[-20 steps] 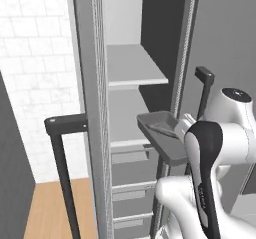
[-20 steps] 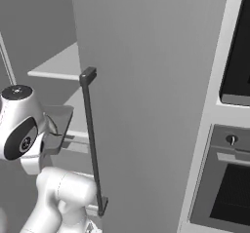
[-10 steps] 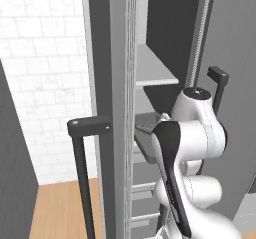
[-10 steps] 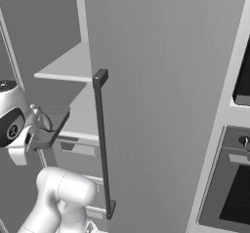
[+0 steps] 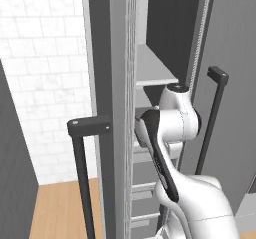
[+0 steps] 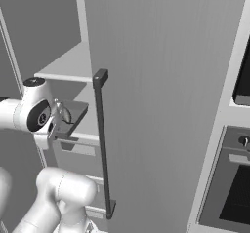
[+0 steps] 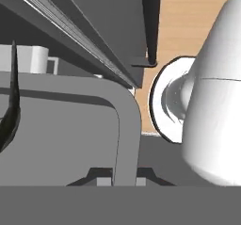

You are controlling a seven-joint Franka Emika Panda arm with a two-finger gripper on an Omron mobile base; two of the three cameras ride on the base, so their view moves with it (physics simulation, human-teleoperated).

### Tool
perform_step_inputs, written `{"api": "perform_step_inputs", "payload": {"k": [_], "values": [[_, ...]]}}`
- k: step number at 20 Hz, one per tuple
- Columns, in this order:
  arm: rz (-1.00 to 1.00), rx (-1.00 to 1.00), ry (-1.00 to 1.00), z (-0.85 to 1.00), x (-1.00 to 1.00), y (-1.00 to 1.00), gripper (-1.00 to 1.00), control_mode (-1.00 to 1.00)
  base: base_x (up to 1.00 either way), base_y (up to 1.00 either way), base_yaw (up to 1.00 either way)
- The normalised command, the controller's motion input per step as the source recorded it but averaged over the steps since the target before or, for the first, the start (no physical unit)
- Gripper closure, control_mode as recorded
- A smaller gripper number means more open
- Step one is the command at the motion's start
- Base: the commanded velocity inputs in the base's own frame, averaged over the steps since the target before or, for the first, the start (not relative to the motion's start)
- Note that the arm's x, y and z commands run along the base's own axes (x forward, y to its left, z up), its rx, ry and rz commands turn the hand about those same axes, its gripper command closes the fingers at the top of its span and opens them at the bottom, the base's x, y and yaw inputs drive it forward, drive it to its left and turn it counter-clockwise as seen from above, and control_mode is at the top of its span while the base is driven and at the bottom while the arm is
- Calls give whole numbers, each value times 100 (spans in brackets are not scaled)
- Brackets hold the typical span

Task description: Take the meat container that has the fish and place it on the second highest rack of the freezer. Then take the vegetable container that has the mushroom and lemon wedge and place it on the highest rack of the freezer.

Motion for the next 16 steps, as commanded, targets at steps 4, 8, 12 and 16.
{"api": "perform_step_inputs", "payload": {"k": [4,8,12,16], "values": [[0,0,-6,-58,76,-2,100,-100,0,0,0],[0,-1,-3,-18,88,0,100,-100,0,0,0],[0,-1,1,-21,71,0,100,-100,0,0,0],[0,-1,7,-31,59,0,100,-100,0,0,0]]}}
